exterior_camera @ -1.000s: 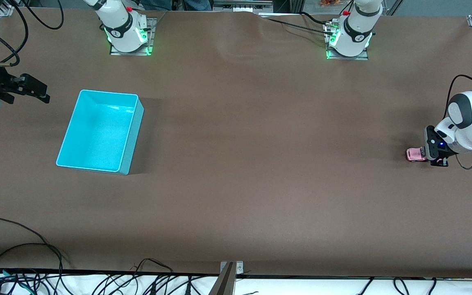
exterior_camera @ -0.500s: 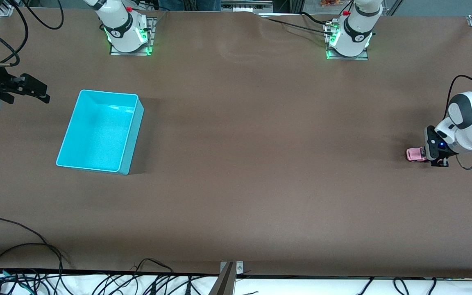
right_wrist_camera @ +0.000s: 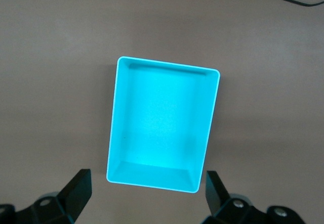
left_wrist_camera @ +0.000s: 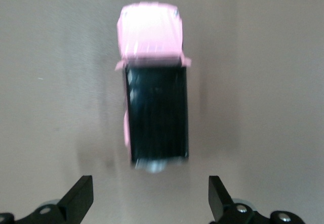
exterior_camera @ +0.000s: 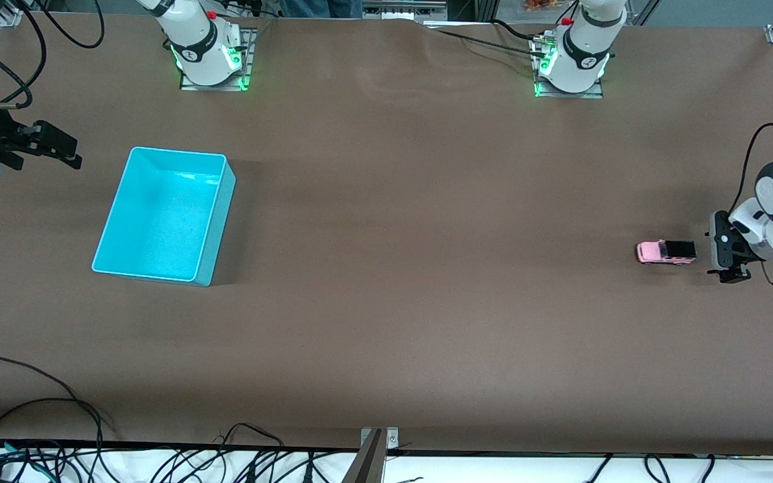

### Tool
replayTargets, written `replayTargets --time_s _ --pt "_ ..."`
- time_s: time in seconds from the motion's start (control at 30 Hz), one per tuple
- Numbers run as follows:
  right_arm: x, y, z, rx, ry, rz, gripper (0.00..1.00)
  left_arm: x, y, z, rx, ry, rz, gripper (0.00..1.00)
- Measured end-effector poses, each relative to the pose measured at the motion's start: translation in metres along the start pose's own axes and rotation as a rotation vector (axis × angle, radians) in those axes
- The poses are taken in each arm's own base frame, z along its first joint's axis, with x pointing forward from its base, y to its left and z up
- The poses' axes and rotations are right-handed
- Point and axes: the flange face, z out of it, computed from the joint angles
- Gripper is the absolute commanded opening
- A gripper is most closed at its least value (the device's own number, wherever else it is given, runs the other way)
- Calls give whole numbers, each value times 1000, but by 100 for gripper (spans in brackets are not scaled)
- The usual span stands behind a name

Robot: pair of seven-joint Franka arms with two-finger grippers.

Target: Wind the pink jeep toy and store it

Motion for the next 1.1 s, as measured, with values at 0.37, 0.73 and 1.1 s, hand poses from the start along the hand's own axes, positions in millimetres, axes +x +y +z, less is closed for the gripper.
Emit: replayTargets --time_s 0.37,0.73,1.1 --pt "0 0 0 0 0 0 100 -2 -18 -73 -29 15 -90 100" --pt "0 0 0 0 0 0 100 56 -33 -127 -152 56 -204 100" --pt "0 0 0 0 0 0 100 130 -36 -177 -197 56 -299 100"
